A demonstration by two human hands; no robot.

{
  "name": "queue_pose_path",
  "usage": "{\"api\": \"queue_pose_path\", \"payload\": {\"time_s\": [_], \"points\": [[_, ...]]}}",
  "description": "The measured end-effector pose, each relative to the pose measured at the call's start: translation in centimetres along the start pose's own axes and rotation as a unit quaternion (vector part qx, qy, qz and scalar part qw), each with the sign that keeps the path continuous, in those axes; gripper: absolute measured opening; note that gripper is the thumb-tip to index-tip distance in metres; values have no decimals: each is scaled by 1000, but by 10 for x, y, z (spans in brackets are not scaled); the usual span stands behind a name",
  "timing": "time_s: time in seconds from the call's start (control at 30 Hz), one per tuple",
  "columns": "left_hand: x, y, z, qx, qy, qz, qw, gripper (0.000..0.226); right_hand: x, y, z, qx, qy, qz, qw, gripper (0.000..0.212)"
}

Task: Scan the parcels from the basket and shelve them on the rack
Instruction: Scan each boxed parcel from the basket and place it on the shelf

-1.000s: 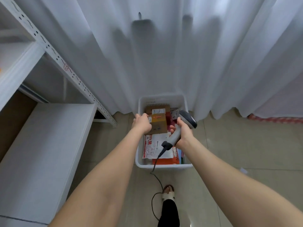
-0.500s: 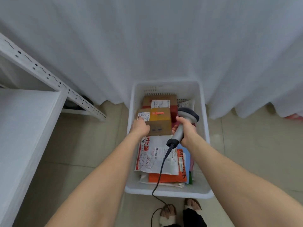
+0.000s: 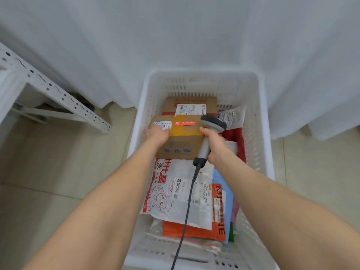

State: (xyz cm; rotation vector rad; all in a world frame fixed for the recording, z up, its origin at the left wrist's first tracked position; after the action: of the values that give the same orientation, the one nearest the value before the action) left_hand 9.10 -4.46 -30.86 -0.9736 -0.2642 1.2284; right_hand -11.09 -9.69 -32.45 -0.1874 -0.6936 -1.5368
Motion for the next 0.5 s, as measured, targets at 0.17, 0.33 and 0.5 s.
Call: {"api": "queue_pose_path", "payload": {"time_s": [0.17,0.33,0.5], "points": [[3,4,-9,8,-50,25,998,57,-1,-10,-10,3,4,-11,1000,41],[-2,9,-21,48,-59,41,996,61,11,-20,-19,-12,-11,-10,1000,52],[-3,23,-32,80,-49,11,996,64,11,-27,-30,-47,-27,28,998,63]]}}
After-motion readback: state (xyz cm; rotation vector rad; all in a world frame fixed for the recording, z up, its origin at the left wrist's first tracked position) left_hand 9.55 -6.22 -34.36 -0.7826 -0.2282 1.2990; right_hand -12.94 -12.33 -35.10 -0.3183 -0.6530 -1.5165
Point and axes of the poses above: each hand's wrist, its own z-axis away from the middle knuckle, its own y-axis out of the palm, x = y × z, the point moved 7 cm from there along -z, towards the middle knuckle, and after that the axes turned 5 degrees about x, right-handed, at the moved point
